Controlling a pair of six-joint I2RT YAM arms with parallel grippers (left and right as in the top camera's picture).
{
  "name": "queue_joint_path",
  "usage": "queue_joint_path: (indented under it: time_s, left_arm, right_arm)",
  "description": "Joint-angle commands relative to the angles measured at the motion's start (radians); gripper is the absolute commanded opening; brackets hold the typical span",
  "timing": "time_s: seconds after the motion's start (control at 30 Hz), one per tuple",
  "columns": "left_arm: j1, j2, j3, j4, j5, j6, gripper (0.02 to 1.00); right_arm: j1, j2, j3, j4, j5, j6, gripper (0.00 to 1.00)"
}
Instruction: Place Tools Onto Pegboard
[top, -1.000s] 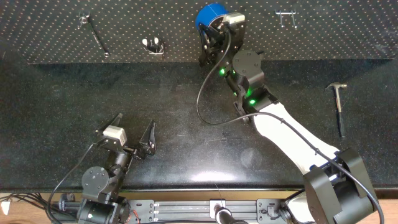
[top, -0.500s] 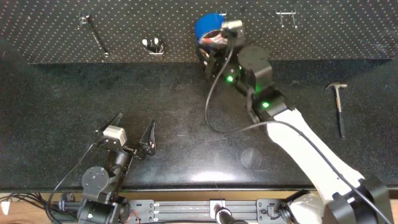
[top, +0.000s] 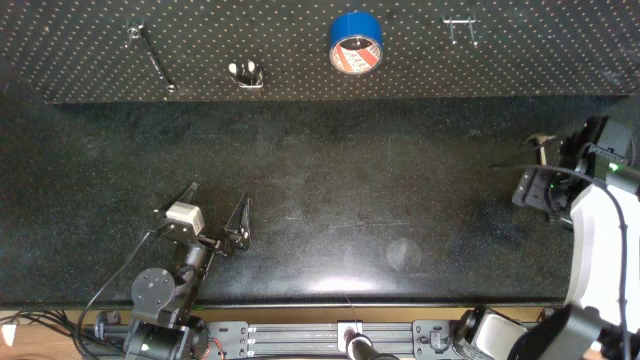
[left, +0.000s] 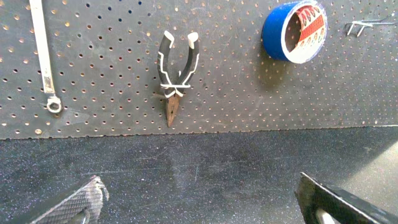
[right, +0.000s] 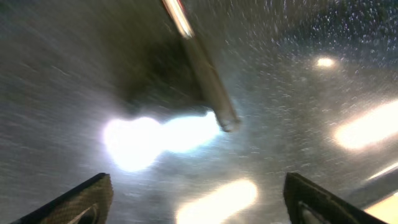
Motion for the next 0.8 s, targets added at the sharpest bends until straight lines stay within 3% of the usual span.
queue_joint_path:
  time_s: [0.03,0.07,0.1,0.2,0.67,0.7,0.73,0.8]
  left_arm:
    - [-0.003,-0.007,-0.002,-0.005,0.011,-0.009,0.993]
    - [-0.003,-0.007,-0.002,-0.005,0.011,-0.009,0.993]
    - [-0.003,-0.007,-0.002,-0.005,0.011,-0.009,0.993]
    - [-0.003,-0.007,-0.002,-0.005,0.011,-0.009,0.993]
    - [-0.003,-0.007,-0.002,-0.005,0.011,-0.009,0.993]
    - [-0.003,-0.007,-0.002,-0.004,0.011,-0.009,0.993]
    - [-0.003,-0.007,-0.002,-0.005,0.011,-0.009,0.993]
    - [-0.003,-0.007,-0.002,-0.005,0.011,-0.009,0.993]
  right_arm:
    - [-0.08,0.118,-0.002,-0.004,0.072,-0.606,0.958]
    - [-0.089,0.119,-0.002,0.029,0.027,-0.612,0.958]
    - [-0.108,0.123,-0.002,0.067,-0.129,-0.656,0.958]
    - [-0.127,0.239,-0.002,0.193,-0.185,-0.7,0.958]
    - [-0.162,0.393,-0.002,0.211,-0.182,-0.583,0.947]
    - [-0.162,0.393,-0.002,0.21,-0.182,-0.583,0.766]
    - [-0.162,0.393,-0.002,0.21,-0.182,-0.564,0.187]
    - [-0.162,0.394,-0.002,0.211,-0.182,-0.565,0.077]
